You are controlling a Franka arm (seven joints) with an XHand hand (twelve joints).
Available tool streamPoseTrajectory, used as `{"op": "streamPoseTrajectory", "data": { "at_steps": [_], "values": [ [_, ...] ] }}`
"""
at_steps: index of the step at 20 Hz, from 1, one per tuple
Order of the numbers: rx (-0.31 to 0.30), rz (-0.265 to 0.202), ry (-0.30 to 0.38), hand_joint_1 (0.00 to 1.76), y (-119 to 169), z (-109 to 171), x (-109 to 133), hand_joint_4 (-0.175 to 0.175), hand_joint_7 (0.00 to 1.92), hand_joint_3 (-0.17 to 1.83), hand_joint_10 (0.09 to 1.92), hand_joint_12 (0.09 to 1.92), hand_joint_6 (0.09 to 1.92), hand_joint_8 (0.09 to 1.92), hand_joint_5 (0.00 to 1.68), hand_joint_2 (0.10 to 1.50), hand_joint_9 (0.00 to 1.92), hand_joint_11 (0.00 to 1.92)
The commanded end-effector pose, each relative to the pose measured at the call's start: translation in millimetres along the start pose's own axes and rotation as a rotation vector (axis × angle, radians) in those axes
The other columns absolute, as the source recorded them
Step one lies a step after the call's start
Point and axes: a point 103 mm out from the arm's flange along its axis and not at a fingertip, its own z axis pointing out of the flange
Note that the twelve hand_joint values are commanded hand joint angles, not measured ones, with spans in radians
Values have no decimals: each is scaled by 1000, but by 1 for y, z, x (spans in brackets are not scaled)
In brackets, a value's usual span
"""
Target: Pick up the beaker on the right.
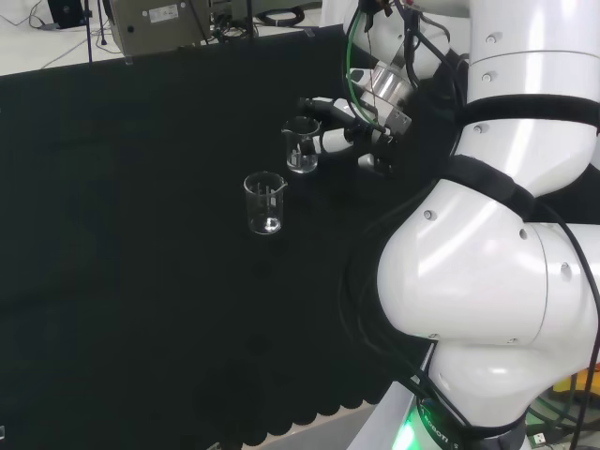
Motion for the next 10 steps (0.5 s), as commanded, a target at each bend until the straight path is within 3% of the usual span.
{"op": "streamPoseTrajectory", "data": {
  "at_steps": [1,4,5,10],
  "values": [
    [-29,-5,22,909,8,3,-2,-27,241,-175,645,1402,87,686,396,859,370,13],
    [-20,-10,31,917,11,8,-3,-30,341,-175,635,1395,87,740,438,861,462,30],
    [55,-28,-10,920,15,14,1,-31,358,-175,636,1394,87,752,452,860,485,36],
    [7,-36,48,938,19,21,2,-32,382,-175,625,1388,87,780,490,861,502,50]
  ]
}}
